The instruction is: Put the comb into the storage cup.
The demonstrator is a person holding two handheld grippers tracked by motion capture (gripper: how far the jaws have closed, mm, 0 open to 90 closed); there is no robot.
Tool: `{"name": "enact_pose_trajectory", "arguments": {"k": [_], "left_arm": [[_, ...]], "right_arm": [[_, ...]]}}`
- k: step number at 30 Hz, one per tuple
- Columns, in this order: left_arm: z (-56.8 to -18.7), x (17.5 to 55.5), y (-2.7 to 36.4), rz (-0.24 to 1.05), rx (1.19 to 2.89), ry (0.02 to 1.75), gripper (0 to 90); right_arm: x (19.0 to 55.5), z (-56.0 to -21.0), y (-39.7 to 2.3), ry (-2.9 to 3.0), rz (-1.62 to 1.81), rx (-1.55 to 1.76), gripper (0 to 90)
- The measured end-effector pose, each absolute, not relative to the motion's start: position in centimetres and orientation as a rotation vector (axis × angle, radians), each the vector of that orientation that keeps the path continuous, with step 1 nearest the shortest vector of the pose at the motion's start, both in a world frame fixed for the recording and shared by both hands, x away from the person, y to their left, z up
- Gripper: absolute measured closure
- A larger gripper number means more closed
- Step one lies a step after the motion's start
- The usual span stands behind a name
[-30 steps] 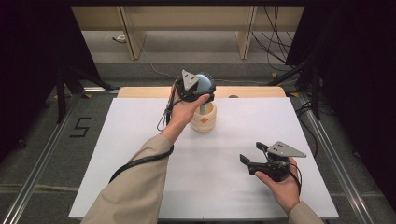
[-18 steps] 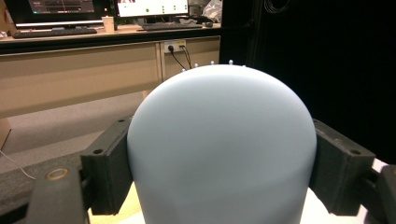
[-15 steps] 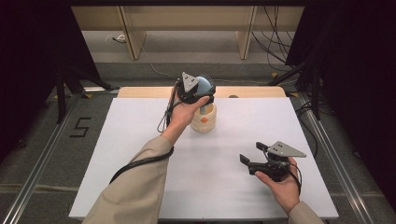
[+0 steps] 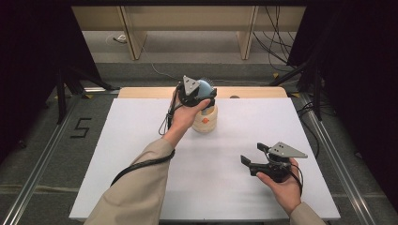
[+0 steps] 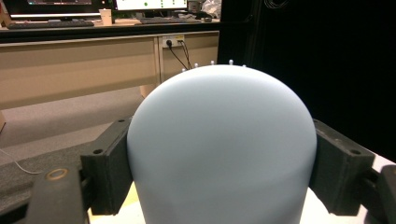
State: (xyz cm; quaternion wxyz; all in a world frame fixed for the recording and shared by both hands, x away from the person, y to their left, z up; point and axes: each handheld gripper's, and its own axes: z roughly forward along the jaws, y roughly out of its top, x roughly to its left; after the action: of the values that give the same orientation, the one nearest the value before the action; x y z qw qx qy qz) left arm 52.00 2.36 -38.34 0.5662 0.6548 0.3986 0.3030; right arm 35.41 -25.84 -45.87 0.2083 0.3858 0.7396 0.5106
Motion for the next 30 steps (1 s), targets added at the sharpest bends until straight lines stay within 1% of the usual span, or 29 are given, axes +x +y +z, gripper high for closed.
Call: {"name": "enact_pose_trajectory", "arguments": {"k": [18,30], "left_arm": [[-38.65,51.84,2.42,0.708,1.541,0.935,19.4],[-38.65,51.07,2.83,0.709,1.546,0.934,19.1]], "right_arm": [[35.42,-45.89,-25.81,2.060,1.423,1.076,16.1],[35.46,-45.95,-25.78,2.059,1.422,1.086,16.2]]}}
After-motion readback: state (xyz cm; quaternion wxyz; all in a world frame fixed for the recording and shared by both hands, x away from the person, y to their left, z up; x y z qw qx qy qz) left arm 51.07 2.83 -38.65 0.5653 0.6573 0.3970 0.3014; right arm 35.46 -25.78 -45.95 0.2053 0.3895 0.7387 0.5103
